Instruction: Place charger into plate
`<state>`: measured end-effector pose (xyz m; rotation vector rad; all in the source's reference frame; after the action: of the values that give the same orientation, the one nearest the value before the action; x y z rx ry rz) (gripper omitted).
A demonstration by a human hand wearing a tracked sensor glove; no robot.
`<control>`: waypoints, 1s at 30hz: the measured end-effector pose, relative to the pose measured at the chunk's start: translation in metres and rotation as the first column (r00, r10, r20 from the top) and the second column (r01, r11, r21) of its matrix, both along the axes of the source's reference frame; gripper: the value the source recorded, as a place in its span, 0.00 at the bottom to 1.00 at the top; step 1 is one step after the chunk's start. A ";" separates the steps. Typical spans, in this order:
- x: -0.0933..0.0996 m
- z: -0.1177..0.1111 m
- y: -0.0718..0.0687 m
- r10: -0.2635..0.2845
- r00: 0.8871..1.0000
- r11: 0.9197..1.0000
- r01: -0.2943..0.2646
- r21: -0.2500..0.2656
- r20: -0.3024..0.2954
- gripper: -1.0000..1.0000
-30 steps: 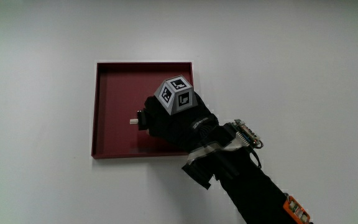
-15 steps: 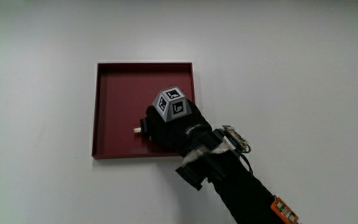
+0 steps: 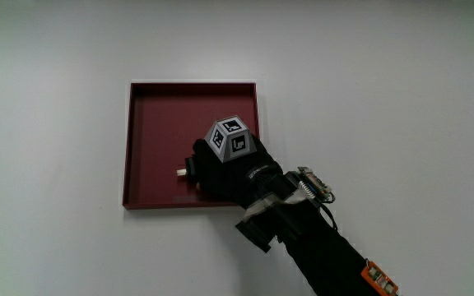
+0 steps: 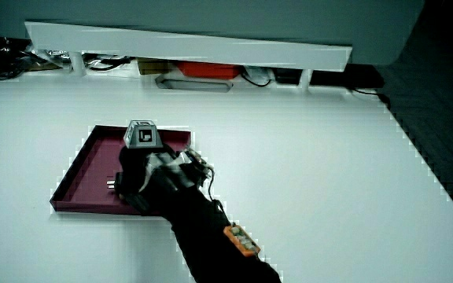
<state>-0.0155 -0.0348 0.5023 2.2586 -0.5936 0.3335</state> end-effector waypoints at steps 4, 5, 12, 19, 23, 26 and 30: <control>0.003 -0.005 -0.002 0.002 1.000 1.000 -0.002 0.007 0.011 0.24; 0.004 -0.009 -0.002 -0.003 1.000 1.000 0.004 -0.013 0.022 0.21; 0.027 -0.035 -0.009 -0.005 0.994 0.982 0.024 -0.186 0.106 0.03; 0.061 -0.075 -0.010 0.014 0.967 0.966 0.052 -0.253 0.253 0.00; 0.080 -0.109 -0.009 0.029 0.964 0.971 0.036 -0.238 0.265 0.00; 0.091 -0.127 -0.007 0.050 0.956 0.970 0.022 -0.240 0.291 0.00; 0.104 -0.147 -0.005 0.040 0.954 0.980 0.021 -0.200 0.297 0.00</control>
<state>0.0889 -0.0402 0.3555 2.0305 -0.6720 0.7185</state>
